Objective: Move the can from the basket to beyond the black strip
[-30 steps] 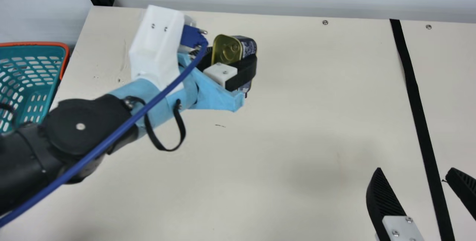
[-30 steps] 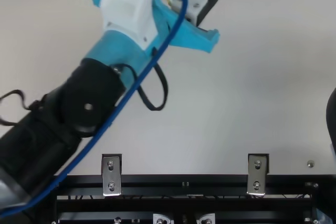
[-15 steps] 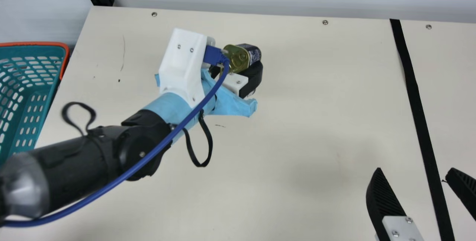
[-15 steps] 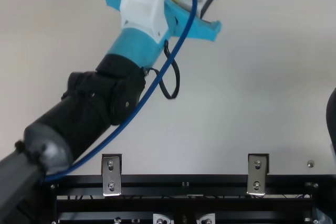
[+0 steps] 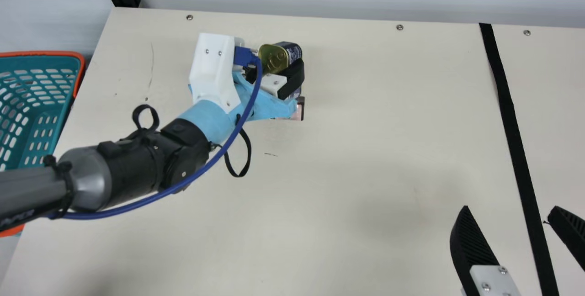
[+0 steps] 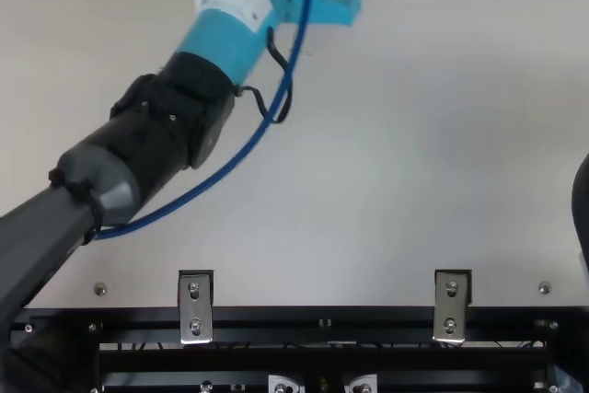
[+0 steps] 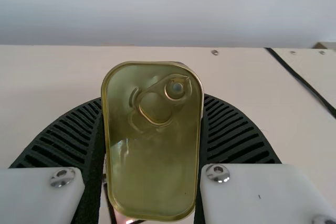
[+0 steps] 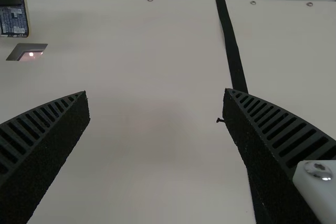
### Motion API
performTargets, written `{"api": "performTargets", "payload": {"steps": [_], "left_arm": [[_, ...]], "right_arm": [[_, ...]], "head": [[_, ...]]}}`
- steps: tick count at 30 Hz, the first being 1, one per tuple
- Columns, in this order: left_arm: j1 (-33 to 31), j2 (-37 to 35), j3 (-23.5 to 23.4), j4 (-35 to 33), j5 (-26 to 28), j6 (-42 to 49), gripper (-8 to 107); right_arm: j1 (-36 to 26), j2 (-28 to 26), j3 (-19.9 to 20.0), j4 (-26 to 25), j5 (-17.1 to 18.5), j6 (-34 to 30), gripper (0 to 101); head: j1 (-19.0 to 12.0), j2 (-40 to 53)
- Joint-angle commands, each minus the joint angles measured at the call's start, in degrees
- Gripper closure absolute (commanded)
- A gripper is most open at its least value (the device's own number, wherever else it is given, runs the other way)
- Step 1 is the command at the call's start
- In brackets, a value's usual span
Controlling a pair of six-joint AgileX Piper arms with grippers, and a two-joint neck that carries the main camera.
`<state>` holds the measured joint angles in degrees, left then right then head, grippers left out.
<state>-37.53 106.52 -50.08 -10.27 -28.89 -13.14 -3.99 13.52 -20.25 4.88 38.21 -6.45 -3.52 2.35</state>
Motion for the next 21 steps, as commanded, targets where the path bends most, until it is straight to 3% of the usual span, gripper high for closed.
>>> {"api": "performTargets", "payload": {"steps": [1, 21], "left_arm": [[0.00, 0.00, 0.00, 0.00, 0.00, 0.00, 89], [-0.45, 0.86, -1.05, -0.89, -1.95, 1.35, 89]], "right_arm": [[0.00, 0.00, 0.00, 0.00, 0.00, 0.00, 0], [0.00, 0.00, 0.00, 0.00, 0.04, 0.00, 0]], "head": [[-0.10, -0.01], [-0.10, -0.01]]}}
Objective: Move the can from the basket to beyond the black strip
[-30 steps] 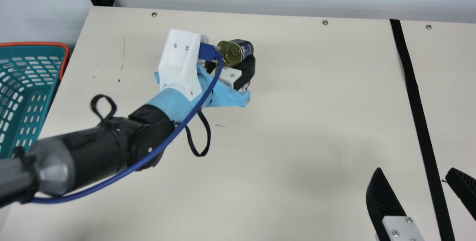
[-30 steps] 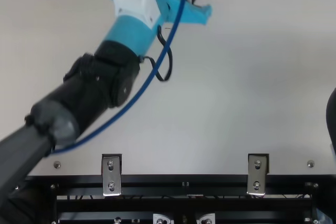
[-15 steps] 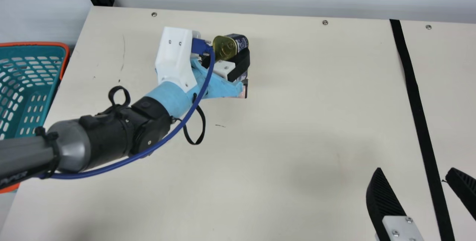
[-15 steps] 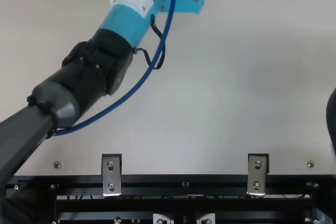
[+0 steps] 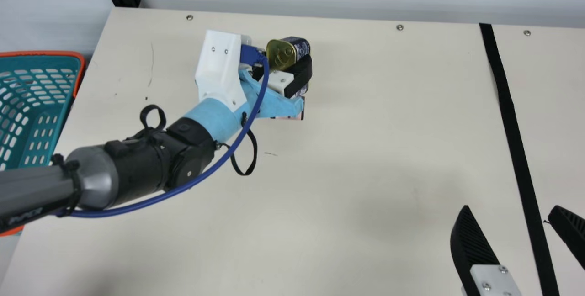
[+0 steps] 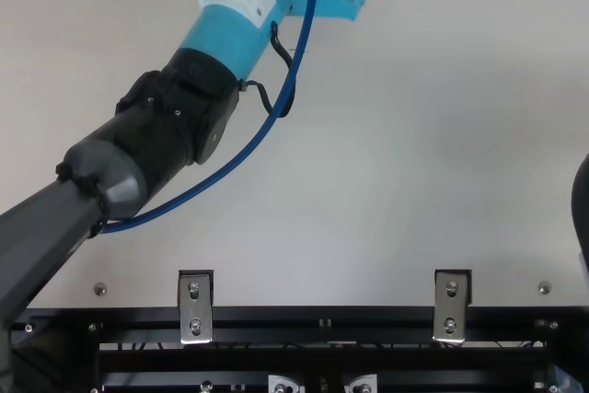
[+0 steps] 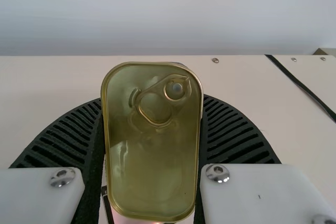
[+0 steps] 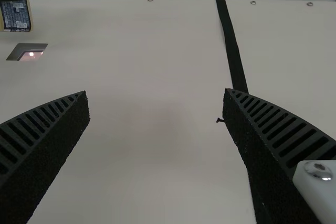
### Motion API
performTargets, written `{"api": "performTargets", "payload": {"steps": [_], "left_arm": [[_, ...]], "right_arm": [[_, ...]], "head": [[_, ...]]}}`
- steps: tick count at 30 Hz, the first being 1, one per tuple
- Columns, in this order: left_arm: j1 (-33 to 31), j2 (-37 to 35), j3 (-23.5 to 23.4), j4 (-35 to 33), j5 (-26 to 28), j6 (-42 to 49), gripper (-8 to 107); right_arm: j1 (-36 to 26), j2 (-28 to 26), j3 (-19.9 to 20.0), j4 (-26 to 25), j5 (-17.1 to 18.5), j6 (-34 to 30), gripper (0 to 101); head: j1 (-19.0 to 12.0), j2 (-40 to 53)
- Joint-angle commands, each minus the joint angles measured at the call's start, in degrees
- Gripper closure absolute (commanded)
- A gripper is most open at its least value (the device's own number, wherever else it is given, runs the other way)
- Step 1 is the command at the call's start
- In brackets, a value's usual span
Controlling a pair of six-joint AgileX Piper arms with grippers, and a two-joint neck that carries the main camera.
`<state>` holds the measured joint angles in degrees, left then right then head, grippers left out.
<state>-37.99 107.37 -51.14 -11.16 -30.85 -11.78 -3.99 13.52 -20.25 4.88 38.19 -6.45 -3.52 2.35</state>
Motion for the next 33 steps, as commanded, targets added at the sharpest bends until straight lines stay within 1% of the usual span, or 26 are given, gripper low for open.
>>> {"api": "performTargets", "payload": {"steps": [1, 7, 15, 24, 29, 33], "left_arm": [[0.00, 0.00, 0.00, 0.00, 0.00, 0.00, 89], [0.00, 0.45, -0.33, -0.10, -0.11, 0.09, 89], [0.64, 2.76, -2.25, 0.72, -0.33, -0.61, 89], [0.53, 2.79, -2.30, 0.57, -0.29, -0.40, 89], [-0.01, 0.95, -0.98, 1.43, 0.54, -1.11, 89], [-1.13, -2.48, 1.21, 2.85, 1.64, -2.20, 89]], "right_arm": [[0.00, 0.00, 0.00, 0.00, 0.00, 0.00, 0], [0.00, 0.00, 0.00, 0.00, 0.06, 0.00, 0], [0.00, 0.00, 0.00, 0.00, 0.06, 0.00, 0], [0.00, 0.00, 0.00, 0.00, 0.06, 0.00, 0], [0.00, 0.00, 0.00, 0.00, 0.06, 0.00, 0], [0.00, 0.00, 0.00, 0.00, 0.06, 0.00, 0]], "head": [[-0.10, -0.01], [-0.10, -0.01], [-0.10, -0.01], [-0.10, -0.01], [-0.10, -0.01], [-0.10, -0.01]]}}
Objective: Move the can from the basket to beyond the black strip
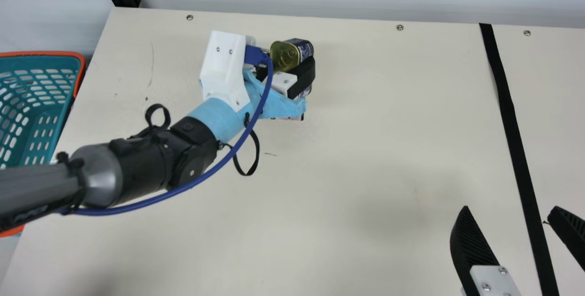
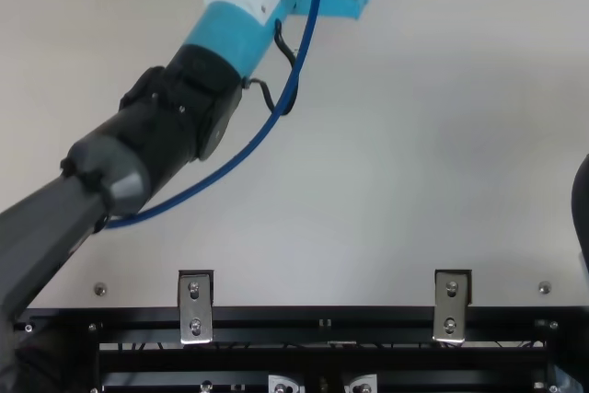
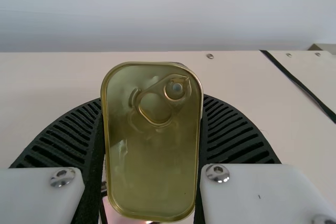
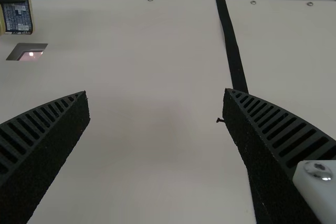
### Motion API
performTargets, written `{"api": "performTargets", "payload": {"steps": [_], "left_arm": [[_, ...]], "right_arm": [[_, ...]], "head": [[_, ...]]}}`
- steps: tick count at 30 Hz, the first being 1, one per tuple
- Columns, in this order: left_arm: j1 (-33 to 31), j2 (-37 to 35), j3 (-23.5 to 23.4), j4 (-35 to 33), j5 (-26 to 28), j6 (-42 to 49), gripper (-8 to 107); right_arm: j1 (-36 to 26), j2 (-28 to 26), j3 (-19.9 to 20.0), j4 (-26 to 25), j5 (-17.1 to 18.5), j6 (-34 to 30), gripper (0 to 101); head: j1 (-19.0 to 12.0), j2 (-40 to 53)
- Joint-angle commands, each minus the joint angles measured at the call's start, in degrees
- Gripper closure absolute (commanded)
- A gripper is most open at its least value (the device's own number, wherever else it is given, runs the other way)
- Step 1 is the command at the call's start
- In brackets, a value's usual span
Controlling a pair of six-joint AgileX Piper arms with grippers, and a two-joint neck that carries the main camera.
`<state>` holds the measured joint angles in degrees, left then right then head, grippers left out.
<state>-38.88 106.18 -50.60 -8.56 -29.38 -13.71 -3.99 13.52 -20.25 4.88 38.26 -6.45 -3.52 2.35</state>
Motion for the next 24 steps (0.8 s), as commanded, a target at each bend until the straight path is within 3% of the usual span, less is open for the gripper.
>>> {"api": "performTargets", "payload": {"steps": [1, 9, 17, 24], "left_arm": [[-0.64, -2.38, 1.34, 0.62, 0.44, -0.63, 89], [-5.60, -12.48, 7.16, 1.97, 1.73, -2.02, 89], [-12.40, -21.07, 11.68, -0.79, 4.18, 0.73, 89], [-13.19, -21.83, 11.99, -1.31, 4.45, 1.31, 89]], "right_arm": [[0.00, 0.00, 0.00, 0.00, 0.00, 0.00, 0], [0.00, 0.00, 0.00, 0.00, 0.00, 0.00, 0], [0.00, 0.00, 0.00, 0.00, 0.00, 0.00, 0], [0.00, 0.00, 0.00, 0.00, 0.00, 0.00, 0]], "head": [[-0.10, -0.01], [-0.10, -0.01], [-0.10, -0.01], [-0.10, -0.01]]}}
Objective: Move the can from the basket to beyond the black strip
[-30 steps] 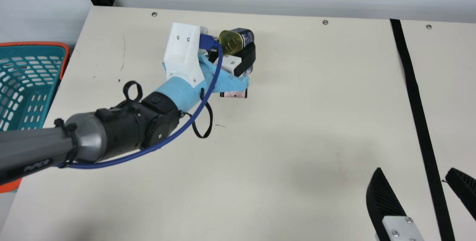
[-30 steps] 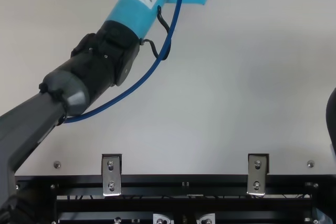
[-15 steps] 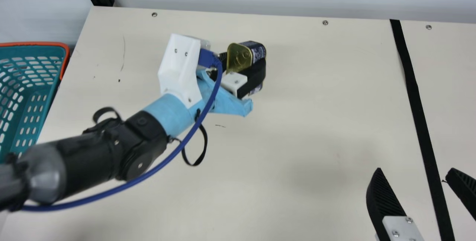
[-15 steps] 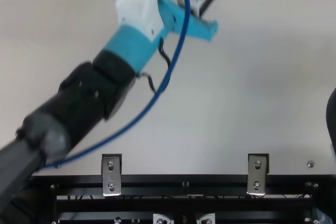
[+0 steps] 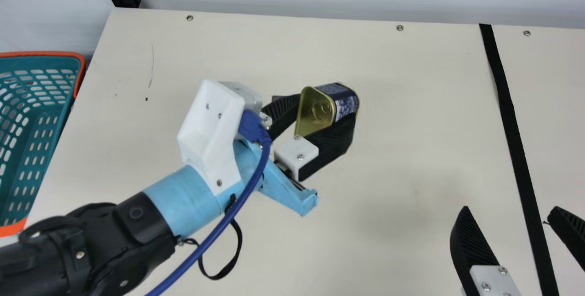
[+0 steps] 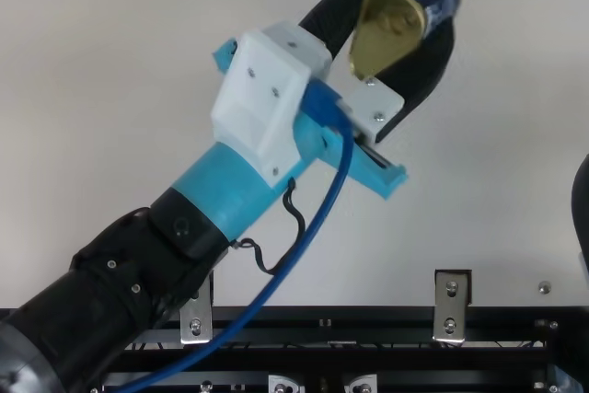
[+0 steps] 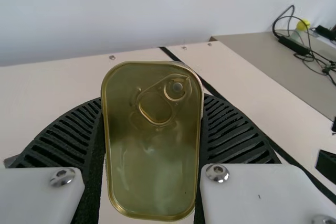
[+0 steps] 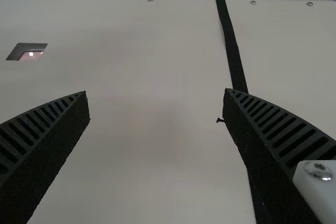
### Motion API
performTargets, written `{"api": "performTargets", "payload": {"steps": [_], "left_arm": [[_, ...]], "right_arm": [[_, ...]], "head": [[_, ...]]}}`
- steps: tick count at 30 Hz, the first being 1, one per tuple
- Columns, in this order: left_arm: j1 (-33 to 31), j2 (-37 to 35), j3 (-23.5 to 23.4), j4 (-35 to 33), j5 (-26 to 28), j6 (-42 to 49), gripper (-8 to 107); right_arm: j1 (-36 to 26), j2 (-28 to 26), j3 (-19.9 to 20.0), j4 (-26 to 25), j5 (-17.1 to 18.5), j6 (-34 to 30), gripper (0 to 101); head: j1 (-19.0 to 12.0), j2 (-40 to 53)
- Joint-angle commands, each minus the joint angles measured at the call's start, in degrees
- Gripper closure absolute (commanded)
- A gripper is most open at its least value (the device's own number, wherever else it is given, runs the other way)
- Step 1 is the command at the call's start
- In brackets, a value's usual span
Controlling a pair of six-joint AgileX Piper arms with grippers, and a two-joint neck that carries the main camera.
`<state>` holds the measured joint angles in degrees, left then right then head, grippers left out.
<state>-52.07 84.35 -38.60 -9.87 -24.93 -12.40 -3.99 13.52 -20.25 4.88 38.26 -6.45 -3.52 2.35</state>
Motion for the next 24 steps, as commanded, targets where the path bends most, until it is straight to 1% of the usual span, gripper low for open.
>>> {"api": "performTargets", "payload": {"steps": [1, 5, 9, 19, 24], "left_arm": [[0.00, 0.00, 0.00, 0.00, 0.00, 0.00, 89], [0.00, 0.00, 0.00, -0.03, 0.13, 0.00, 89], [0.00, 0.00, 0.00, -0.03, 0.13, 0.00, 89], [0.00, 0.00, 0.00, -0.03, 0.13, 0.00, 89], [0.00, 0.00, 0.00, -0.03, 0.13, 0.00, 89]], "right_arm": [[0.00, 0.00, 0.00, 0.00, 0.00, 0.00, 0], [0.40, 0.83, -0.84, 0.45, -0.44, 0.08, 0], [2.01, 3.51, -3.75, 2.04, -1.91, -0.13, 0], [9.29, 15.52, -15.94, 8.76, -7.54, -1.69, 0], [13.36, 21.82, -21.51, 12.73, -9.32, -1.80, 0]], "head": [[-0.10, -0.01], [-0.10, -0.01], [-0.10, -0.01], [-0.10, -0.01], [-0.10, -0.01]]}}
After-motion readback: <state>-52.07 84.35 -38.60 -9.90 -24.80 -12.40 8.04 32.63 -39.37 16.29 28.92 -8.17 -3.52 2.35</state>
